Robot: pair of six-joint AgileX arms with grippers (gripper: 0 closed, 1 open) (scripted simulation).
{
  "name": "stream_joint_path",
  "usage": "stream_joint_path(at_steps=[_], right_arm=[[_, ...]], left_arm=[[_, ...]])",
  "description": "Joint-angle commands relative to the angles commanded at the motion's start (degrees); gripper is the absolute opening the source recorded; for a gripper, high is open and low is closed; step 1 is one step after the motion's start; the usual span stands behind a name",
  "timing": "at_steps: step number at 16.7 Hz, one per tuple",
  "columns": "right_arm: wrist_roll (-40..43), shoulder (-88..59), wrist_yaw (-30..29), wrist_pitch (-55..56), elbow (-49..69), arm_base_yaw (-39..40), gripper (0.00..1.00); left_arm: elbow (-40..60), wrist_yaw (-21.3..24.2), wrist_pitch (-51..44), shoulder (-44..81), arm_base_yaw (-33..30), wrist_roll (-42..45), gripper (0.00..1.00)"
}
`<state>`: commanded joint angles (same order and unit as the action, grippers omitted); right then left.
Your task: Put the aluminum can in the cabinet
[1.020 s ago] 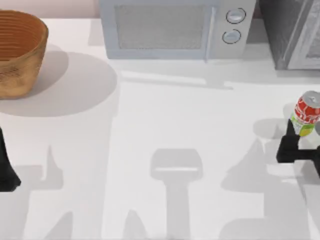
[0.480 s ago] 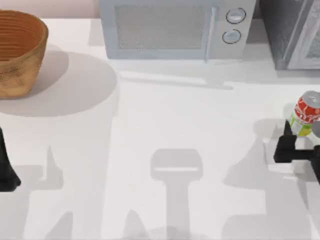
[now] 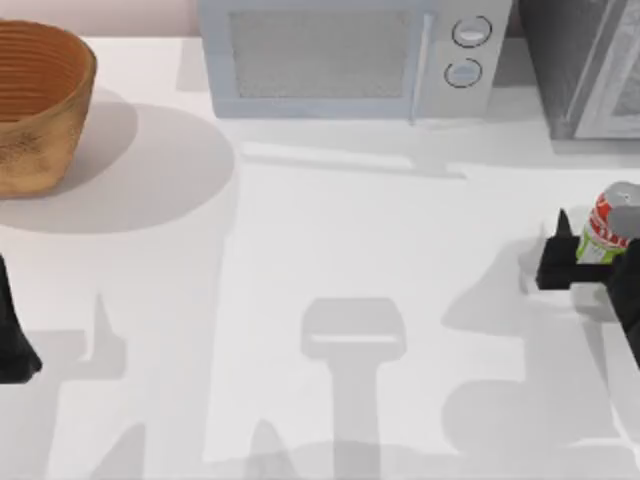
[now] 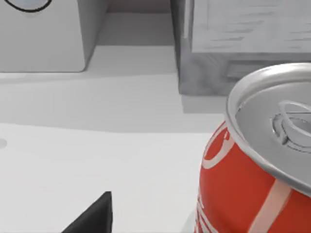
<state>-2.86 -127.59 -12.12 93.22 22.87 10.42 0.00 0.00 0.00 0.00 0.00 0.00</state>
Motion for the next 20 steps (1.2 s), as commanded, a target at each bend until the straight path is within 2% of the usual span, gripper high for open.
stream_joint_path(at_steps=[8,20], right_arm=[[0.1,-0.6,0.7,-2.3,3.0,-0.7,1.0],[0.1,-0.6,0.7,-2.3,3.0,-0.7,0.1]], left_arm=[[0.0,0.0,0.0,0.0,0.0,0.0,1.0],[0.0,0.0,0.0,0.0,0.0,0.0,1.0]])
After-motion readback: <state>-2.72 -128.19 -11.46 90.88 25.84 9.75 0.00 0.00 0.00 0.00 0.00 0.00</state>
